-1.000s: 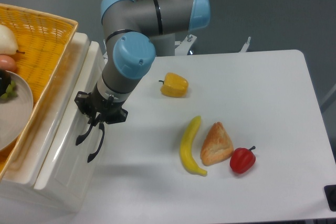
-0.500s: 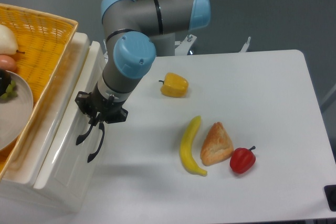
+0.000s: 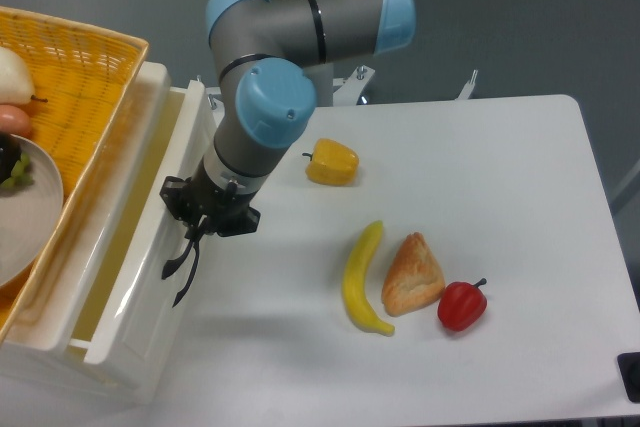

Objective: Slide open the top white drawer
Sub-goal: 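Pull the handle away from the cabinet to slide the drawer out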

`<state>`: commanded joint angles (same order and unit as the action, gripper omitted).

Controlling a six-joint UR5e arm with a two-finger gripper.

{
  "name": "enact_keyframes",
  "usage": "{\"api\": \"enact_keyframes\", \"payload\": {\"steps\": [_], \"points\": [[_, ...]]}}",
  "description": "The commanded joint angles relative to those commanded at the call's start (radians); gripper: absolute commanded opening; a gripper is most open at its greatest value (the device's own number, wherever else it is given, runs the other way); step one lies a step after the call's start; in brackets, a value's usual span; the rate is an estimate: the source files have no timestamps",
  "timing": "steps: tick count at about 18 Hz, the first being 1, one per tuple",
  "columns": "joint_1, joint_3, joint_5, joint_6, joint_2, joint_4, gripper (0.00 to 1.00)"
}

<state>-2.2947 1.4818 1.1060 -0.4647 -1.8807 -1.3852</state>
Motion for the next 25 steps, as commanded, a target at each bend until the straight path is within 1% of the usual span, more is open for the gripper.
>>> {"api": "enact_keyframes", "payload": {"steps": [12, 21, 25], "points": [[-0.094, 0.002, 0.005, -0.075, -0.003, -0.003, 0.1], [-0.127, -0.005, 0.025, -0.087, -0.009, 0.0, 0.1], [-0.158, -0.003, 0.026, -0.138, -0.011, -0.005, 0.1]]}}
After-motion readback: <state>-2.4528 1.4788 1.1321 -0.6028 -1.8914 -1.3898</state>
